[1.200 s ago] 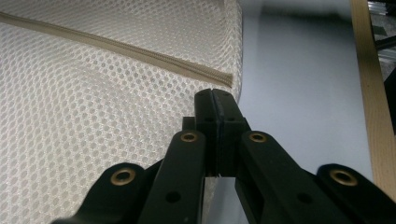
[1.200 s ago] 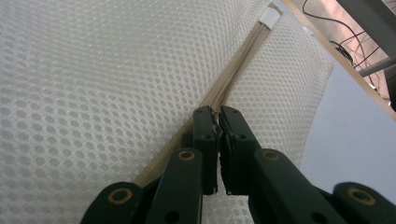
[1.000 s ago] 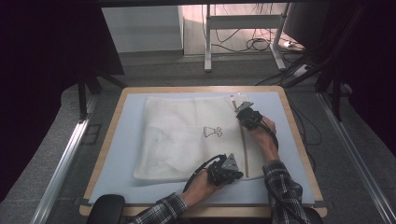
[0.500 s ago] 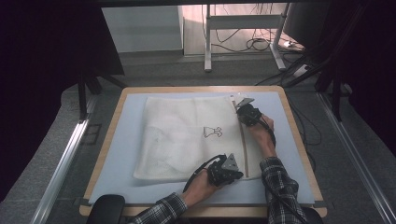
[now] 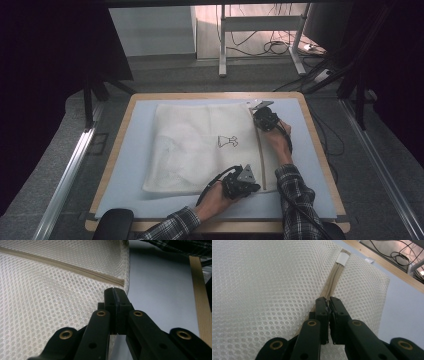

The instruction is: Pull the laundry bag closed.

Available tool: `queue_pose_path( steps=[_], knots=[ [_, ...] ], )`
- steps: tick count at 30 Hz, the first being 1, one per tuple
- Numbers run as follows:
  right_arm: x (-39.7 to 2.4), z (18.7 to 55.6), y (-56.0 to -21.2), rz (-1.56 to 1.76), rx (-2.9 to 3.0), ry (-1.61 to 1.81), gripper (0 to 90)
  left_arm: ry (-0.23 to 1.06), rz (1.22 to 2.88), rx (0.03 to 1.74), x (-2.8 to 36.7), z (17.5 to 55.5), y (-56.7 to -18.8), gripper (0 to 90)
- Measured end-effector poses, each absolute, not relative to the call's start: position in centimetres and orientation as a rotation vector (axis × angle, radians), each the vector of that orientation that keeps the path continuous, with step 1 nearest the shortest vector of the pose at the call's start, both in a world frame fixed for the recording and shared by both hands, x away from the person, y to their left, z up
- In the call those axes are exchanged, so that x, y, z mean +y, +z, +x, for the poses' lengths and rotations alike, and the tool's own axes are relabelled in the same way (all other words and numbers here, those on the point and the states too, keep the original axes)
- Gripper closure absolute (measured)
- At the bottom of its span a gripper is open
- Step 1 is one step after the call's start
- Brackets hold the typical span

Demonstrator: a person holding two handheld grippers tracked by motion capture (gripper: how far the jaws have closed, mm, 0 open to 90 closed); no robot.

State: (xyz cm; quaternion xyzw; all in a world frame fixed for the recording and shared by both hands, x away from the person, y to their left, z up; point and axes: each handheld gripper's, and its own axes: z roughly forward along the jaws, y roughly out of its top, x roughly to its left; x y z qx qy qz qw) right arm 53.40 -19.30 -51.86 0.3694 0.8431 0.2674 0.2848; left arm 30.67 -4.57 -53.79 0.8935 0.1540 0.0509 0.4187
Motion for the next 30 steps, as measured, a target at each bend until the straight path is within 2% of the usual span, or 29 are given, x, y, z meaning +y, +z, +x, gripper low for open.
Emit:
queue_pose_path(
  steps=[30],
  knots=[
    [-18.8, 56.3, -51.7, 1.044, 2.234, 0.744, 83.1, 0.126, 2.243, 0.387, -4.6, 30.7, -53.8, 90.0]
  ],
)
